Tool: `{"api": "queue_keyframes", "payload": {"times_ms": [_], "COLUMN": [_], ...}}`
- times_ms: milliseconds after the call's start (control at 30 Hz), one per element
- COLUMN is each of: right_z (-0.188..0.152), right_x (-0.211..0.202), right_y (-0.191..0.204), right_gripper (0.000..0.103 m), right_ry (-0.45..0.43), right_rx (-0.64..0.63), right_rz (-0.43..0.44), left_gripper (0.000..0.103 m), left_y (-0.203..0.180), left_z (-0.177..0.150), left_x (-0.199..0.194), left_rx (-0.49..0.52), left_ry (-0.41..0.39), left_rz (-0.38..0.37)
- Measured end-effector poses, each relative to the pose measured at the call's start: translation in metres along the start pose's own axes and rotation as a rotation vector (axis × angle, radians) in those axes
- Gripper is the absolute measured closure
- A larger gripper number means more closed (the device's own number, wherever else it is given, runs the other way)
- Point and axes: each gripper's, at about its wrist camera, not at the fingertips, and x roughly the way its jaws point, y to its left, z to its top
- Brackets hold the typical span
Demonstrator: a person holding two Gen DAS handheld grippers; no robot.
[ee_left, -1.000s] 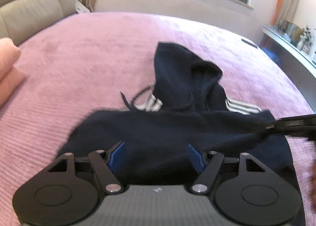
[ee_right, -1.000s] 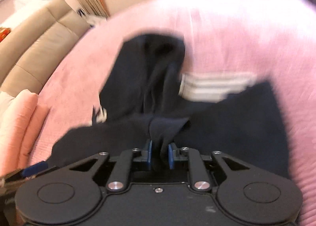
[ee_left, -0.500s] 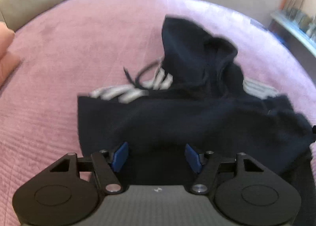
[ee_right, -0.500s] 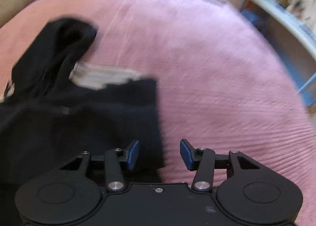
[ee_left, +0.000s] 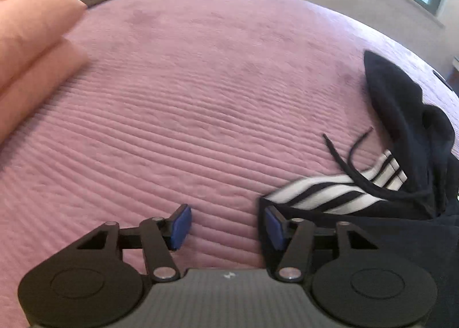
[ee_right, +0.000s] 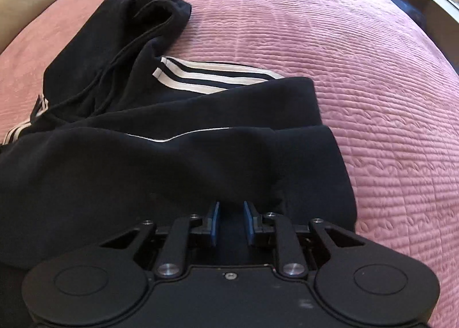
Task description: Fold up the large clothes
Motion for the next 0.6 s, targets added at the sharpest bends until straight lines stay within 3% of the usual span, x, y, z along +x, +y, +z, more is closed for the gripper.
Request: {"api": "queue_keyframes", "payload": {"times_ms": [33, 100, 167, 300, 333, 400, 500, 600], "right_z": [-0.001, 0.004, 0.005, 0.008, 0.010, 0.010, 0.008, 0.004], "right_x": [-0.005, -0.006, -0.010, -0.012, -0.013, -0.013, -0.011, -0.012], "right_y": [0.002, 0.010, 0.019, 0.036, 0.040, 0.046, 0.050, 0.056], "right_gripper": [0.076, 0.075, 0.075, 0.075, 0.075, 0.075, 0.075, 0.075], "right_ry": [-0.008, -0.018, -0.027, -0.033, -0.036, -0.040, -0.042, -0.050], "right_rx": [0.003, 0.003, -0.004, -0.013, -0.019, -0.030, -0.030, -0.051], "right_rz": [0.011, 0.030, 0.041, 0.064, 0.063, 0.056, 0.058, 0.059], "left_gripper": [0.050, 0.042, 0.037, 0.037, 0.050, 0.094, 0.096, 0.096], "left_y": [0.007, 0.017, 0.021, 0.024, 0.026, 0.026, 0.019, 0.025], "left_z": [0.001, -0.001, -0.003, -0.002, 0.000, 0.007, 0.011, 0.015], "left_x": [-0.005, -0.012, -0.009, 0.024, 0.026, 0.029, 0.026, 0.008], "left_rx": [-0.013, -0.065, -0.102, -0.152, -0.161, -0.181, -0.170, -0.182], "left_ry": [0.008, 0.052, 0.091, 0.156, 0.143, 0.143, 0.132, 0.037], "left_rz": [-0.039, -0.205, -0.312, -0.369, -0.390, -0.442, -0.400, -0.371]}}
